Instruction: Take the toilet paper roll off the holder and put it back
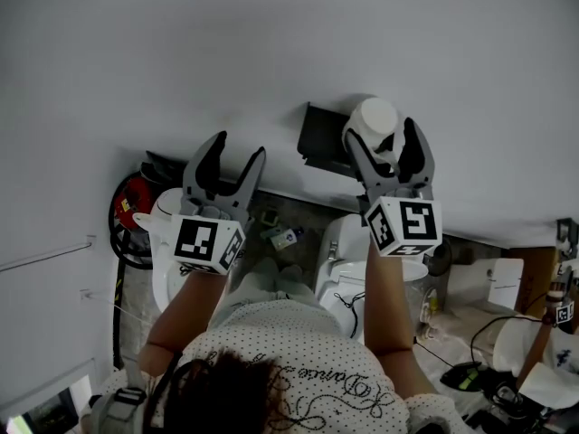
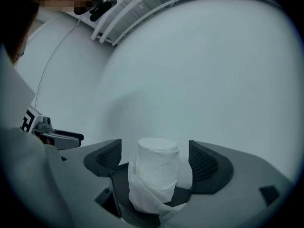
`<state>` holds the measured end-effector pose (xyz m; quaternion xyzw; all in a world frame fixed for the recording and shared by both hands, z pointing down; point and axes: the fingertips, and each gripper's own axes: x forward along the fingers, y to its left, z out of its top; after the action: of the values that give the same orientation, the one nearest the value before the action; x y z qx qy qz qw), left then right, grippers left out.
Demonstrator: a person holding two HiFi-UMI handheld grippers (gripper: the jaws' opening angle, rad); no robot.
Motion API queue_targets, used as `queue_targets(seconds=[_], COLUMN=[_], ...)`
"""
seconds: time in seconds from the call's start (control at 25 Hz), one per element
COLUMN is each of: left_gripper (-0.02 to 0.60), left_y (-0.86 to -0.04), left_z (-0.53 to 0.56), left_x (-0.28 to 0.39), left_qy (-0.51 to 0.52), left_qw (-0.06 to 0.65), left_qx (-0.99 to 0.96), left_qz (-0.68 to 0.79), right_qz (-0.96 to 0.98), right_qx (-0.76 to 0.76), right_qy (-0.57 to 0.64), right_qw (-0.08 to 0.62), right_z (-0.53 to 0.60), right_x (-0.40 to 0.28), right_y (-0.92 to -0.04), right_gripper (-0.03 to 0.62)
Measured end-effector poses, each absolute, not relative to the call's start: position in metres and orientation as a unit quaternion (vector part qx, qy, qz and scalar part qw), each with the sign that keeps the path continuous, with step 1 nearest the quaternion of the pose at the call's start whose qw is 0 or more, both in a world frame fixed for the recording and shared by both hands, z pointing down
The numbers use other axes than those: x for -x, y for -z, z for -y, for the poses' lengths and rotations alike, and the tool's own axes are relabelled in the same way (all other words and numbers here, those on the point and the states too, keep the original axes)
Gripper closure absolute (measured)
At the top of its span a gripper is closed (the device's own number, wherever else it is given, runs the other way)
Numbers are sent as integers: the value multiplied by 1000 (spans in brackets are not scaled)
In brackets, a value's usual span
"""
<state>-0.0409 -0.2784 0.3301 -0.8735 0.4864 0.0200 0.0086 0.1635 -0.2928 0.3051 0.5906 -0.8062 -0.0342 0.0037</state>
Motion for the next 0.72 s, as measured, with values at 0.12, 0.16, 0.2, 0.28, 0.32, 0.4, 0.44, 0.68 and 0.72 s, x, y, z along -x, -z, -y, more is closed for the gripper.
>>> queue_targets(seconds=[0.12, 0.16, 0.2, 0.28, 0.32, 0.4, 0.44, 0.68, 0.72], left_gripper=[328, 328, 328, 328, 328, 328, 328, 328, 328], left_y=[-334, -335, -336, -338, -339, -340, -341, -345, -345], left_z=[280, 281, 281, 281, 281, 281, 281, 281, 281], left_x=[42, 43, 44, 45, 46, 47, 48, 50, 50], left_qy=[-18, -17, -16, -15, -14, -12, -11, -7, -8], left_qw=[7, 6, 5, 5, 5, 5, 3, -4, -5], left_qx=[873, 872, 872, 871, 870, 869, 868, 865, 864], left_qz=[-488, -489, -490, -491, -492, -495, -496, -502, -504], right_qz=[807, 807, 807, 808, 808, 808, 807, 804, 804], right_qx=[-590, -590, -589, -589, -588, -589, -590, -593, -593], right_qy=[28, 27, 26, 24, 23, 20, 21, 21, 20], right_qw=[13, 15, 17, 21, 24, 27, 29, 36, 36], right_z=[300, 302, 304, 306, 307, 309, 310, 312, 313], right_x=[-162, -162, -162, -161, -161, -162, -162, -168, -168], right_y=[-313, -315, -317, -321, -323, -326, -327, -327, -327], right_gripper=[164, 167, 177, 201, 203, 217, 226, 307, 313])
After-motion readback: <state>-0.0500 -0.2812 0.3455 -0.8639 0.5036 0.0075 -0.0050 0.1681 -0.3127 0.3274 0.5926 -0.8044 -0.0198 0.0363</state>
